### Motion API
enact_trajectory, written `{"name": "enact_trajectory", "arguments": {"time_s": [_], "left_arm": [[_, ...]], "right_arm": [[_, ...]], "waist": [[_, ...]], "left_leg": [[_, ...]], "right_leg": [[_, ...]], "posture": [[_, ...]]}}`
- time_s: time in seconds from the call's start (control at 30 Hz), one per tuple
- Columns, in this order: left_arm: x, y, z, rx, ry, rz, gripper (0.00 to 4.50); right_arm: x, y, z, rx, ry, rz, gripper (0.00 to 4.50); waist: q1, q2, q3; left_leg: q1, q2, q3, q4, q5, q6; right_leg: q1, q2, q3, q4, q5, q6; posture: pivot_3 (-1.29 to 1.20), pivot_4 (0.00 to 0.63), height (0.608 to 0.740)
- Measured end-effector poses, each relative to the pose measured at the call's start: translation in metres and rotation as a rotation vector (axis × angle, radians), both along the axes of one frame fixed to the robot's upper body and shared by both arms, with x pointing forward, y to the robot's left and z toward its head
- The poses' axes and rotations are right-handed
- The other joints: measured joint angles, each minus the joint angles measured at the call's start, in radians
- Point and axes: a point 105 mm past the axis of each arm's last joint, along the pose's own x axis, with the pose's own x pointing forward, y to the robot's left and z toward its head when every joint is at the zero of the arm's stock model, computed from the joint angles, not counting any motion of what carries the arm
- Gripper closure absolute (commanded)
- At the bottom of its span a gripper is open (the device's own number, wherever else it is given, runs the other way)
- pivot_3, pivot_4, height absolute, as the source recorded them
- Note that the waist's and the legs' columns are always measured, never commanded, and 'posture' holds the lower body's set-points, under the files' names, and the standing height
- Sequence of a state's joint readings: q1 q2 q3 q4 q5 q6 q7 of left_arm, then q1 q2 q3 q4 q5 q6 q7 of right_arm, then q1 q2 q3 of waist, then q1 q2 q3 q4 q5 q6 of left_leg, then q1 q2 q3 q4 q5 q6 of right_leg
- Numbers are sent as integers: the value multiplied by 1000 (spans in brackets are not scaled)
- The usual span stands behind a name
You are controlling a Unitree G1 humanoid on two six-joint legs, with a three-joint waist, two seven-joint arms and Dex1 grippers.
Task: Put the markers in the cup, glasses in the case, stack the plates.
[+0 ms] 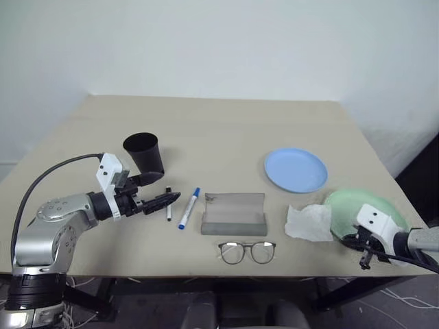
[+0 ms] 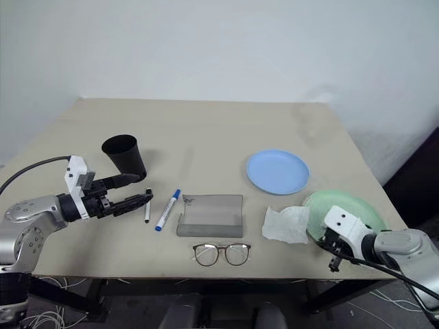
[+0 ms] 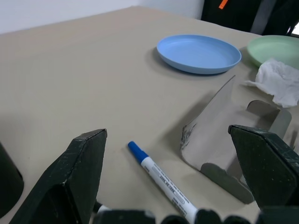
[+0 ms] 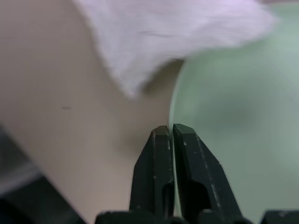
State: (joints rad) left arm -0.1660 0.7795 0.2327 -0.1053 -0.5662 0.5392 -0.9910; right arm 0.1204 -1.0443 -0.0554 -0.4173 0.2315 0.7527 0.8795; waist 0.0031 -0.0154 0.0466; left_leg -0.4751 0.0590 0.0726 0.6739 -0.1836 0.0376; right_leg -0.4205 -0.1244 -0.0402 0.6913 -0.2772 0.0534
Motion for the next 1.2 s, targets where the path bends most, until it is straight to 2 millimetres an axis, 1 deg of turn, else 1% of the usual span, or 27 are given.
{"name": "enact_trajectory", "arguments": {"time_s": [0.17, 0.23, 0.43, 0.53, 0.6, 0.63, 0.77, 0.83, 0.87, 0.93, 1.07, 1.13, 1.2], "left_arm": [[1, 1, 0, 2, -1, 9, 59], [1, 1, 1, 3, -2, 10, 59], [1, 1, 1, 5, -5, 14, 59], [2, 1, 2, 6, -6, 16, 59], [2, 1, 3, 6, -10, 15, 59], [3, 0, 3, 6, -12, 16, 59], [4, -1, 6, 5, -25, 14, 59], [5, -1, 6, 6, -25, 16, 59], [5, -1, 7, 4, -26, 15, 59], [5, -1, 7, 4, -25, 15, 59], [5, -1, 7, 6, -27, 22, 59], [3, 0, 6, 7, -25, 28, 59], [1, 1, 6, 10, -24, 36, 59]], "right_arm": [[4, 0, -3, -3, 6, -2, 4460], [9, -6, -3, -13, -2, -26, 4460], [36, -34, 7, -96, -91, -124, 4460], [50, -40, 15, -127, -146, -145, 4460], [60, -38, 23, -121, -188, -146, 4460], [68, -34, 29, -103, -226, -140, 4460], [89, -13, 49, -61, -335, -77, 4460], [102, 7, 58, -9, -374, -24, 4460], [105, 15, 60, 8, -387, 1, 4460], [113, 43, 66, 67, -396, 99, 4460], [124, 76, 67, 139, -389, 212, 4460], [128, 86, 62, 146, -373, 252, 4460], [131, 92, 56, 146, -356, 280, 4460]], "waist": [[0, 0, 0], [0, 0, 0], [3, 1, 0], [1, 1, 0], [-1, 2, 0], [-3, 2, 0], [-5, 2, 0], [-5, 2, 0], [-6, 2, 0], [-6, 2, 0], [-1, 2, 0], [-2, 2, 0], [-2, 2, 0]], "left_leg": [[0, 4, 2, 1, -2, -1], [0, 5, 3, 2, -2, -1], [-1, 5, 4, 2, -2, -1], [-1, 6, 4, 2, -3, -3], [-2, 6, 4, 2, -4, -3], [-2, 7, 4, 2, -4, -4], [-3, 7, 5, 2, -4, -4], [-3, 7, 5, 3, -4, -4], [-3, 7, 5, 3, -4, -4], [-3, 7, 4, 4, -4, -4], [-5, 7, 4, 5, -4, -4], [-5, 7, 4, 5, -4, -5], [-5, 7, 4, 5, -4, -5]], "right_leg": [[-1, 0, -3, -1, 0, -1], [-1, 0, -4, -1, 1, -1], [-2, 0, -4, -1, 1, -1], [-3, 1, -4, -1, 1, -1], [-4, 1, -4, 0, 1, 0], [-4, 2, -4, 0, 1, 0], [-5, 2, -4, 0, 2, -2], [-4, 3, -4, 1, 3, -3], [-4, 3, -5, 1, 3, -3], [-4, 3, -5, 1, 3, -3], [-4, 2, -7, 1, 4, -4], [-4, 3, -7, 1, 5, -4], [-5, 3, -7, 1, 5, -4]], "posture": [[0, 0, 678], [0, 0, 678], [0, 0, 678], [0, 0, 678], [0, 0, 678], [0, 0, 678], [0, 0, 678], [0, 0, 678], [0, 0, 678], [0, 0, 678], [0, 0, 678], [0, 0, 678], [0, 0, 678]]}}
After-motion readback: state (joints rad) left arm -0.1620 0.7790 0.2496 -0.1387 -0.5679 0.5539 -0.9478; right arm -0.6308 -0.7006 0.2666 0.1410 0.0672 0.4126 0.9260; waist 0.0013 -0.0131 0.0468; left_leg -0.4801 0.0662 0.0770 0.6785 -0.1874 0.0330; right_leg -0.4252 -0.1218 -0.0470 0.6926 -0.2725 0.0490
